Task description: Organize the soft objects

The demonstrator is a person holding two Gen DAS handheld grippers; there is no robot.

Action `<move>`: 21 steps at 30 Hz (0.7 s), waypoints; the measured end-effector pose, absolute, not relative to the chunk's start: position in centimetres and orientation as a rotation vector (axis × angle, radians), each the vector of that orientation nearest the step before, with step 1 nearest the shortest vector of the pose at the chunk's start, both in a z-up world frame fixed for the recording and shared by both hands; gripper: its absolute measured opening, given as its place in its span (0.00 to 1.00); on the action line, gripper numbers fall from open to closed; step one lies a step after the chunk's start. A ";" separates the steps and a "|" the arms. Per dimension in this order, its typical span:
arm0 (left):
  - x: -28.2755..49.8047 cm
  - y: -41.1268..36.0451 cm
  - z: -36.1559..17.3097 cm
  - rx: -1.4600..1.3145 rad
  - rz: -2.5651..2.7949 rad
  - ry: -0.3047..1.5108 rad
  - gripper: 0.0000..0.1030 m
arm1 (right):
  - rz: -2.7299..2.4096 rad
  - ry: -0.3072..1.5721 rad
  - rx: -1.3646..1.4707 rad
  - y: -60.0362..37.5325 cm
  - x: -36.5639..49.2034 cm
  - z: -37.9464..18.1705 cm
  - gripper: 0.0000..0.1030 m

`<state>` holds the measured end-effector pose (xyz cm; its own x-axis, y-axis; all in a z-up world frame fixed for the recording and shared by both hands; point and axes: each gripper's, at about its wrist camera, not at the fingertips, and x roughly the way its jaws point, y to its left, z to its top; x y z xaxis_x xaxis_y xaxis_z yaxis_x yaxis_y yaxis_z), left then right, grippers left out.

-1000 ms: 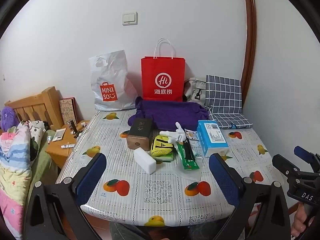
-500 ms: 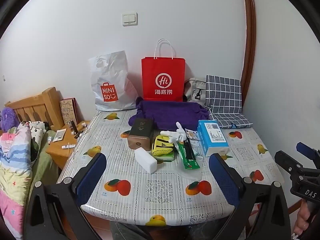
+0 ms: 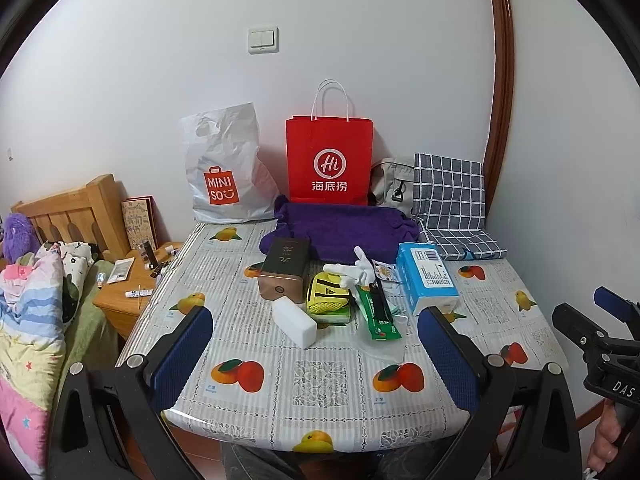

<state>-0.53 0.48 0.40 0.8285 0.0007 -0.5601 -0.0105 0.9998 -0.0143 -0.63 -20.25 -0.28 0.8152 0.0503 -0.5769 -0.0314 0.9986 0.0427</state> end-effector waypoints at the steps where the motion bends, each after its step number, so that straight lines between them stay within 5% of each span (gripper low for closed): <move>1: -0.5 0.5 0.4 -0.018 0.007 0.595 1.00 | 0.044 0.616 0.031 -20.2 -0.6 -0.3 1.00; 21: -0.6 0.5 0.4 -0.014 0.008 0.594 1.00 | 0.049 0.615 0.029 -19.9 -0.8 0.1 1.00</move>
